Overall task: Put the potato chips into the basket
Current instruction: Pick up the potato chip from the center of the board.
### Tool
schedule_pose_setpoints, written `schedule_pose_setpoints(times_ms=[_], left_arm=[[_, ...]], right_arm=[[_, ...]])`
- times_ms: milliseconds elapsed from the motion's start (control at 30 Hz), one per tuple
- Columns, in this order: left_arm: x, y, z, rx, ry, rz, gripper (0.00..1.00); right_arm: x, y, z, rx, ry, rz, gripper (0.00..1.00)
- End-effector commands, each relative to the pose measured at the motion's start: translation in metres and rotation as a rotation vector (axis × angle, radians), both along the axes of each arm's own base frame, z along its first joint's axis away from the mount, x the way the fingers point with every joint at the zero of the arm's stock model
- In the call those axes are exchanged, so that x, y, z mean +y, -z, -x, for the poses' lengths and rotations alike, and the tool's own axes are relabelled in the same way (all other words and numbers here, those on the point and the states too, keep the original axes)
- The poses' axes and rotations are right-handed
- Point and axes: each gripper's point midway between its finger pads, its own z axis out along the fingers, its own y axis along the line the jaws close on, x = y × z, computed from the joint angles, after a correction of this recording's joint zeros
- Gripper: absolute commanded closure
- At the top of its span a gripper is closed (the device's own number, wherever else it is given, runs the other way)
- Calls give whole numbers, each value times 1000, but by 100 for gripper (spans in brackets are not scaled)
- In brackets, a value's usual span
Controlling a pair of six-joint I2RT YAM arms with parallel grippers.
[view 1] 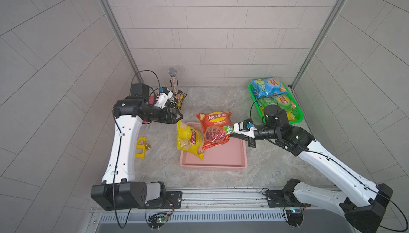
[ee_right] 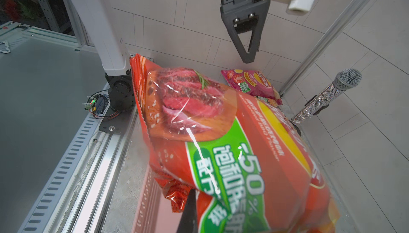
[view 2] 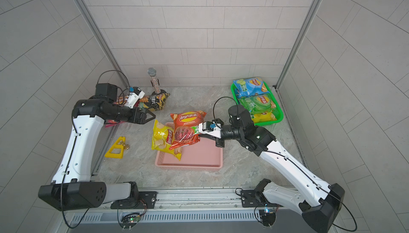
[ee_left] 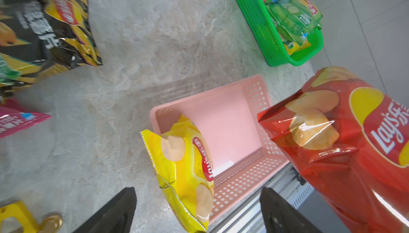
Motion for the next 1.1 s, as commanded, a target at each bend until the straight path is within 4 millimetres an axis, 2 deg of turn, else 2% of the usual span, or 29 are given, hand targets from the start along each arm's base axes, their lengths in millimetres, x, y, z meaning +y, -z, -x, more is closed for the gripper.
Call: schedule_pose_setpoints(times_ms=[0, 133, 400, 600, 733, 900, 1067], left_arm=[[-24, -10, 7, 63, 49, 142, 5], [-38, -13, -2, 110, 54, 254, 6], [-58, -11, -16, 181, 72, 382, 14], [-73, -8, -11, 216, 117, 399, 23], [-82, -5, -7, 246, 148, 427, 24], [-85, -2, -5, 275, 161, 456, 27], [-89, -5, -3, 288, 178, 491, 37]], right_arm=[[2, -26, 18, -53, -87, -77, 100], [3, -27, 23, -46, -110, -86, 100], [5, -26, 30, -42, -149, -93, 100], [7, -23, 31, -41, -156, -92, 100], [8, -23, 30, -45, -156, -94, 100], [7, -24, 31, -53, -157, -99, 100], [7, -24, 30, -58, -152, -102, 100]])
